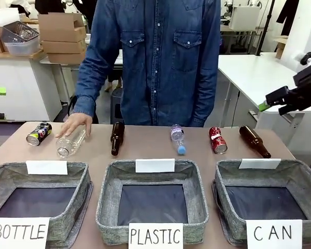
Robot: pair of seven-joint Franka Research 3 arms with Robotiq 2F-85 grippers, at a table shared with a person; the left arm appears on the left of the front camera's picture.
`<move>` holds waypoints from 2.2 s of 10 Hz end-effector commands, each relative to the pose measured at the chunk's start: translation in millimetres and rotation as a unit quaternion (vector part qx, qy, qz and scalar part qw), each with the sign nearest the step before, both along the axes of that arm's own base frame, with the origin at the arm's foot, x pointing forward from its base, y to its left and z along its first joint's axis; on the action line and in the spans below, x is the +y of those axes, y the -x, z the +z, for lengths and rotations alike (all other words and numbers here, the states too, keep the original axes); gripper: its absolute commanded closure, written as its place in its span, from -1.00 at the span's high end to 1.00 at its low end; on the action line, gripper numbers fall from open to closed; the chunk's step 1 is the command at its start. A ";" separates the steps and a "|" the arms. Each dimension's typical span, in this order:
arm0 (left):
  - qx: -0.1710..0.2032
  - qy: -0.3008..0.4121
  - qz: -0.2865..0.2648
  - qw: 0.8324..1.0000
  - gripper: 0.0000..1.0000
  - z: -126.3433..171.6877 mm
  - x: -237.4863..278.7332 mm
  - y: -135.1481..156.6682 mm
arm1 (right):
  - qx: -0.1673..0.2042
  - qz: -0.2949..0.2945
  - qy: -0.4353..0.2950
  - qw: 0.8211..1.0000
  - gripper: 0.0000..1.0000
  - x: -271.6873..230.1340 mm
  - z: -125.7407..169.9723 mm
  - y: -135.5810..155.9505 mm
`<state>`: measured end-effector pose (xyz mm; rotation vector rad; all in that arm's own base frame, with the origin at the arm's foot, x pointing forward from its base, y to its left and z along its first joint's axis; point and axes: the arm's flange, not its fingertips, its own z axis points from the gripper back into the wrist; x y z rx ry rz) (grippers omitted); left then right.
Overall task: Sort the can waste into the basket.
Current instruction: Pick up the can waste from the table and place it in the right Fabric basket.
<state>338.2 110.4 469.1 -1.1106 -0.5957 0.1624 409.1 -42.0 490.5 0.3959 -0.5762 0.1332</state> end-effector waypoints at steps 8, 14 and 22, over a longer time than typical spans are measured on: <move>-0.010 0.007 0.000 1.000 1.00 1.5 -1.1 -1.2 | 0.165 -0.017 0.153 0.974 1.00 107.3 -19.8 -135.5; -0.010 0.007 0.000 1.000 1.00 1.5 -1.1 -1.2 | 0.283 0.018 0.133 0.950 1.00 120.6 -107.5 -207.1; -0.010 0.007 0.000 1.000 1.00 1.5 -1.1 -1.2 | 0.341 0.011 0.190 0.921 1.00 145.9 -168.5 -240.3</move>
